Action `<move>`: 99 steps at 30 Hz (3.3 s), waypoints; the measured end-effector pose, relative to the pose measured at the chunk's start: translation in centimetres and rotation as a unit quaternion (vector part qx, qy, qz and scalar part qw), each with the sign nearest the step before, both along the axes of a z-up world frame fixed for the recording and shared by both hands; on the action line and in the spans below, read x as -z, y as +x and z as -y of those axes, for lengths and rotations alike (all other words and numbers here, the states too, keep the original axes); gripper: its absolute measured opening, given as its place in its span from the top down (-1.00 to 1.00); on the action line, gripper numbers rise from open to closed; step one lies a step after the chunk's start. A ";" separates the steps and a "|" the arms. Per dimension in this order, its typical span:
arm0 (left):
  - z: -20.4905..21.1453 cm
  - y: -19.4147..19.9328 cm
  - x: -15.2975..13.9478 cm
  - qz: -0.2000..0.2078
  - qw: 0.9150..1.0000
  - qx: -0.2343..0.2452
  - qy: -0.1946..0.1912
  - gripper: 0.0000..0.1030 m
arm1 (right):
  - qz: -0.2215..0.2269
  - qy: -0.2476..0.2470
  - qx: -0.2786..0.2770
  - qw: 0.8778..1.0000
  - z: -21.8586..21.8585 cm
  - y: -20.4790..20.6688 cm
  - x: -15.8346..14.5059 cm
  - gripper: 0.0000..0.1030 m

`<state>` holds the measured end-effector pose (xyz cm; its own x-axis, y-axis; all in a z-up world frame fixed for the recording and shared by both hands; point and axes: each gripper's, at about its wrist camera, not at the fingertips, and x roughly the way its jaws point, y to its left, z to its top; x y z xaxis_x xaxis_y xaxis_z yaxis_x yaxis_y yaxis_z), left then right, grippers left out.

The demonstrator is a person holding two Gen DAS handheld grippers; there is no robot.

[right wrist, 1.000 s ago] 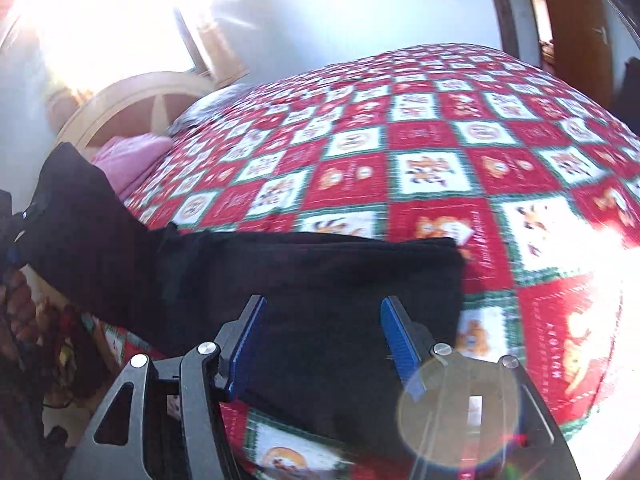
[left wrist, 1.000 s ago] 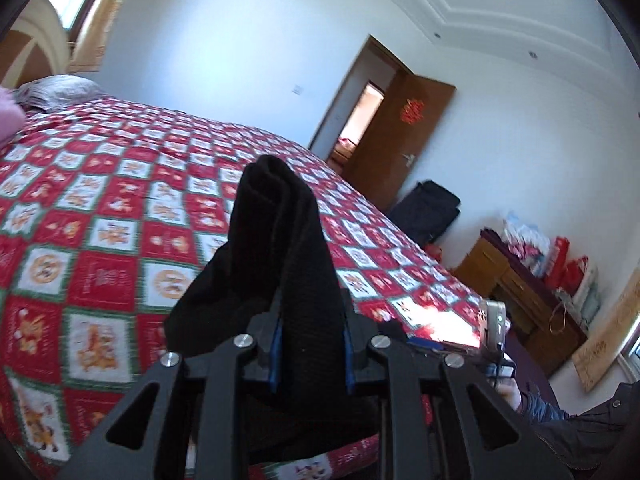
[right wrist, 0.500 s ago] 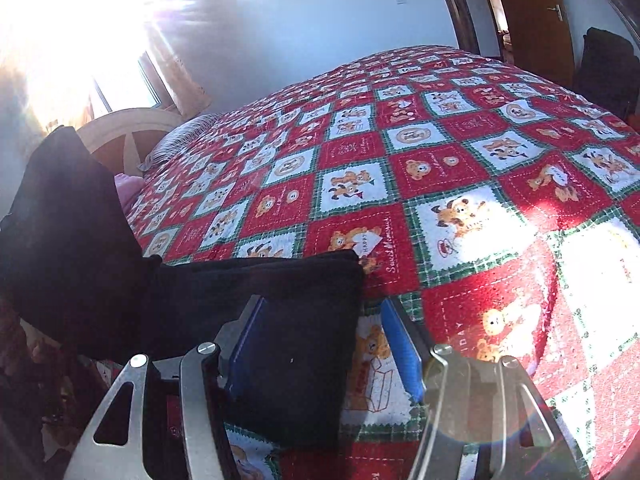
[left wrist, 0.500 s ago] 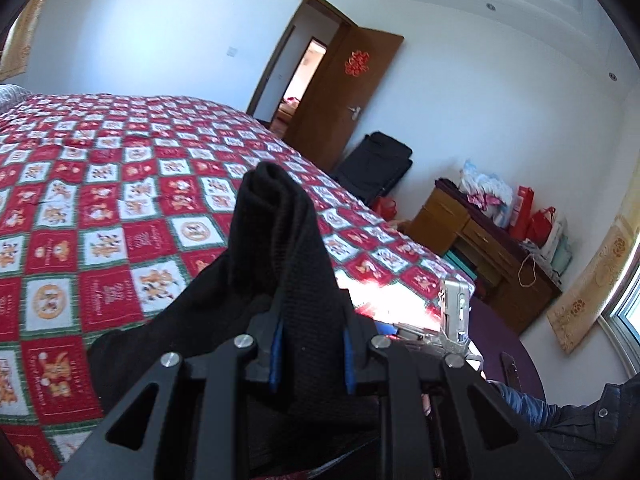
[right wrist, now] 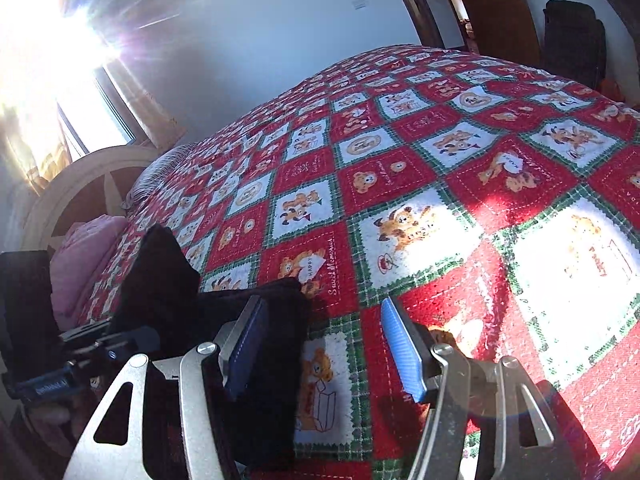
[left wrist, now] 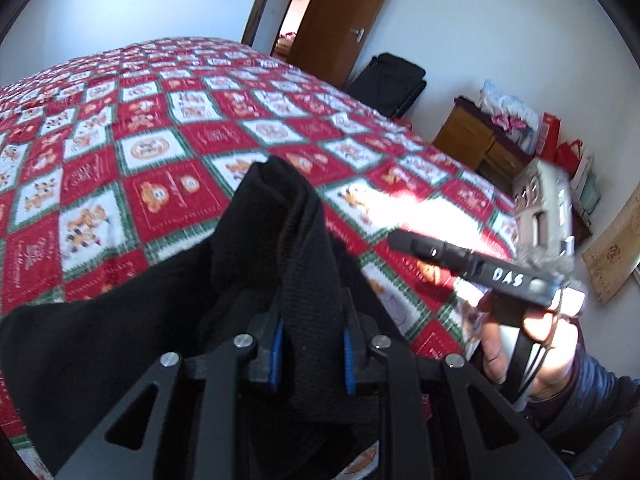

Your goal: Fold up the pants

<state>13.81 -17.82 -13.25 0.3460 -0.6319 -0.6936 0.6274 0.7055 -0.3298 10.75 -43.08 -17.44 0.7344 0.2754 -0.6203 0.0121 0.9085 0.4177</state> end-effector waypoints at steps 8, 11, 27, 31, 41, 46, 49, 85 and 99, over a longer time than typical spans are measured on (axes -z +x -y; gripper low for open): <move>0.6 -2.4 -1.3 0.036 0.999 0.033 -0.009 0.04 | 0.000 0.010 0.006 1.000 0.7 0.0 0.4 -0.19; -1.3 -3.1 -2.5 0.066 0.998 0.015 -0.021 -0.16 | 0.001 0.023 0.007 1.000 1.1 -0.3 0.1 -0.19; -14.3 -0.3 1.5 0.067 0.976 -0.209 -0.016 -0.38 | -0.074 -0.067 -0.095 0.990 -10.2 -0.4 -1.9 -0.19; -14.7 -0.6 1.8 0.083 0.973 -0.215 -0.008 -0.49 | -0.090 -0.059 -0.084 0.991 -8.7 -0.4 -0.7 0.27; -15.8 -0.5 2.5 0.078 0.970 -0.231 -0.010 -0.74 | -0.068 -0.037 -0.080 0.994 -6.6 -3.0 -1.1 0.72; -15.6 -0.3 3.3 0.070 0.970 -0.231 -0.001 -0.81 | -0.086 -0.045 -0.077 0.992 -5.7 -3.0 0.7 0.71; -15.3 -0.2 3.8 0.061 0.973 -0.223 0.008 -0.81 | -0.084 -0.026 -0.073 0.994 -5.0 -2.8 1.2 0.63; -14.8 -0.4 5.0 0.042 0.976 -0.210 0.038 -1.00 | -0.035 -0.030 -0.056 0.997 -4.1 2.1 -0.3 0.40; -14.3 -0.2 4.8 0.045 0.976 -0.206 0.059 -1.00 | -0.104 -0.114 -0.145 0.977 -6.2 -3.5 2.5 0.04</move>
